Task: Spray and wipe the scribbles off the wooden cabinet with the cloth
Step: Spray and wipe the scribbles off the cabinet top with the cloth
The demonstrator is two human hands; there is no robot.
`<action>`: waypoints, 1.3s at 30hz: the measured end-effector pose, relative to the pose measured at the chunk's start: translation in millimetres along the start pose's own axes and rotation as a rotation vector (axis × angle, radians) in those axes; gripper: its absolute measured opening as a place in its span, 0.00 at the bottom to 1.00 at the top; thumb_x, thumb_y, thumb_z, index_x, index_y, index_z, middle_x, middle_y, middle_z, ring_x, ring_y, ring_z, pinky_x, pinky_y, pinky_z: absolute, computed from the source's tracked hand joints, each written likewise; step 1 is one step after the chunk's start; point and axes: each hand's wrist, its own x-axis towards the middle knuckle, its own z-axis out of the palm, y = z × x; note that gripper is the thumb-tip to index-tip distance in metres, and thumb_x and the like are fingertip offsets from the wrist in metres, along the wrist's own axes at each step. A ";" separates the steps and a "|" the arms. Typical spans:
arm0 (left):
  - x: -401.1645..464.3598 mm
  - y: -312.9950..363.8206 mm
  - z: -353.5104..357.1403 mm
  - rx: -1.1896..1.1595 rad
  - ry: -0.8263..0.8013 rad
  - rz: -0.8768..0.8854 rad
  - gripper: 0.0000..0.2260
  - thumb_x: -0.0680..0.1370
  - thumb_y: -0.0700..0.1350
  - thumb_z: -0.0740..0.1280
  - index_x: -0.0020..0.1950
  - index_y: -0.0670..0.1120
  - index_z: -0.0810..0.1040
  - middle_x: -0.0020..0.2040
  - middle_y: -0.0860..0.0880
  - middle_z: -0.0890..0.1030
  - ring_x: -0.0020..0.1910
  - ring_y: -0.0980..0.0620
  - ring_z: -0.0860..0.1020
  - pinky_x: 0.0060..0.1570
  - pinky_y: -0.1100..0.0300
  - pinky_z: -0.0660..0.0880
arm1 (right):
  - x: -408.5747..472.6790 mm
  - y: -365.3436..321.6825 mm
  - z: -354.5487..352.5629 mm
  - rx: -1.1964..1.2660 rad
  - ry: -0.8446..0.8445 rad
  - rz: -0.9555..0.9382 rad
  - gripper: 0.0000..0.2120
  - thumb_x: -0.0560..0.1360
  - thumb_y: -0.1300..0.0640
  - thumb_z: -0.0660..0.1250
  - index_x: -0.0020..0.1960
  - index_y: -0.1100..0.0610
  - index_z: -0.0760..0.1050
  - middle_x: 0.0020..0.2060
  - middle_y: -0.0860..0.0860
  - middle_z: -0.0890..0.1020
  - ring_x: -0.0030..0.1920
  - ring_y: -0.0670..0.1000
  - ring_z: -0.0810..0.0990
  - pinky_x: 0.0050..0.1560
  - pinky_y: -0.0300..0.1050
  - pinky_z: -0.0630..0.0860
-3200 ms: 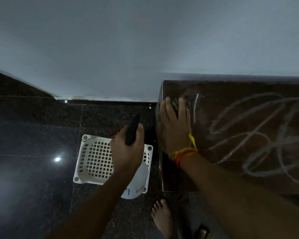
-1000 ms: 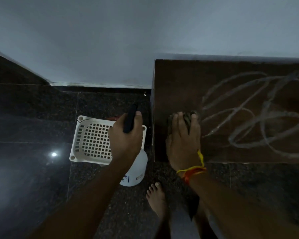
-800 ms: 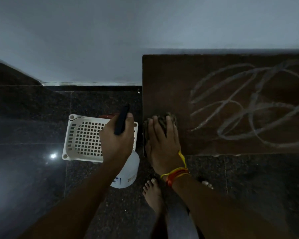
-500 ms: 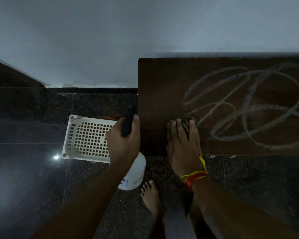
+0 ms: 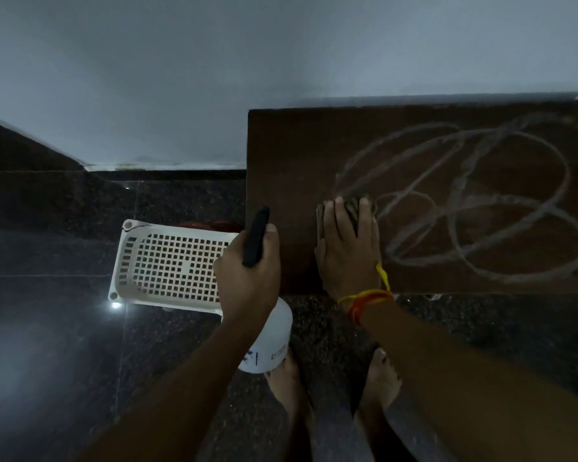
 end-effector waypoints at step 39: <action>3.5 41.1 36.5 0.031 -0.059 -0.089 0.14 0.80 0.54 0.63 0.35 0.53 0.73 0.31 0.50 0.78 0.30 0.50 0.78 0.37 0.44 0.81 | 41.3 24.6 -0.7 0.043 0.061 -0.025 0.28 0.79 0.51 0.53 0.76 0.60 0.58 0.74 0.56 0.64 0.76 0.65 0.55 0.73 0.63 0.58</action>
